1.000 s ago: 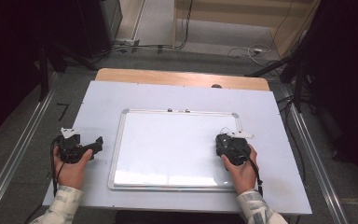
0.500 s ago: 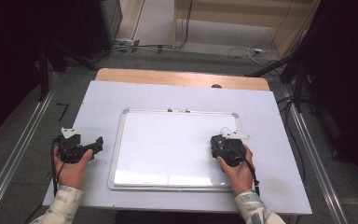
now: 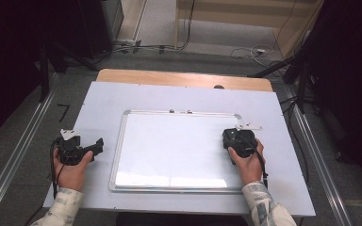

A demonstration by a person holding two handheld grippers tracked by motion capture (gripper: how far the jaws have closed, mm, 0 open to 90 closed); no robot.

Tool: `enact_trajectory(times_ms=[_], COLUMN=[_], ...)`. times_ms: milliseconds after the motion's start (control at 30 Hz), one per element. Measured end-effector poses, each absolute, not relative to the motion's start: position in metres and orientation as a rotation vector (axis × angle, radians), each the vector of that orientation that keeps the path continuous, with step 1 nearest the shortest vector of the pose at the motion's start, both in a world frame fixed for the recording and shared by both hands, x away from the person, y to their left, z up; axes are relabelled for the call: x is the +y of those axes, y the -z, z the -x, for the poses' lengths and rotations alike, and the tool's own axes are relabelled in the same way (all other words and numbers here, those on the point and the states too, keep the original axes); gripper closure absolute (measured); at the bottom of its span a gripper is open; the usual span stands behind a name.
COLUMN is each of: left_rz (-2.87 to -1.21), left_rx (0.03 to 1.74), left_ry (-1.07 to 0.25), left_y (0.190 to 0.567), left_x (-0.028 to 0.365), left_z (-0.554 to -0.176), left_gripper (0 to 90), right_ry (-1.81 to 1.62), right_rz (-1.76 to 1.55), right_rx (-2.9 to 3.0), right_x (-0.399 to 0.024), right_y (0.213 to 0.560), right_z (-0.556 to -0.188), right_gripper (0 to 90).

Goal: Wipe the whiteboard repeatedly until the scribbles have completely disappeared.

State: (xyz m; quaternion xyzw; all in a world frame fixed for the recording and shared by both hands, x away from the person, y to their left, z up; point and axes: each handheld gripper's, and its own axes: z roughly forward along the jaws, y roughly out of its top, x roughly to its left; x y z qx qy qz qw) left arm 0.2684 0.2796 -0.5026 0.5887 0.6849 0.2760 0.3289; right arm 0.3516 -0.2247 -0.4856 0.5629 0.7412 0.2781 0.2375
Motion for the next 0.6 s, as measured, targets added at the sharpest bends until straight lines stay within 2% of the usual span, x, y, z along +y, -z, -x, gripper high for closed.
enact_trajectory(times_ms=[233, 600], left_rz=[-1.541, -1.542], left_rx=[1.791, 1.788], left_ry=[-0.722, -0.721], left_y=[0.503, 0.503], left_x=[0.279, 0.278], left_z=[-0.269, -0.270], left_gripper=[8.8, 8.8], right_ry=[-0.718, -0.710], right_rz=[-1.596, -1.577], right_rx=[1.973, 1.980], right_x=[-0.226, -0.213], right_y=[0.485, 0.485], right_z=[-0.368, -0.372], right_gripper=[38.5, 38.5])
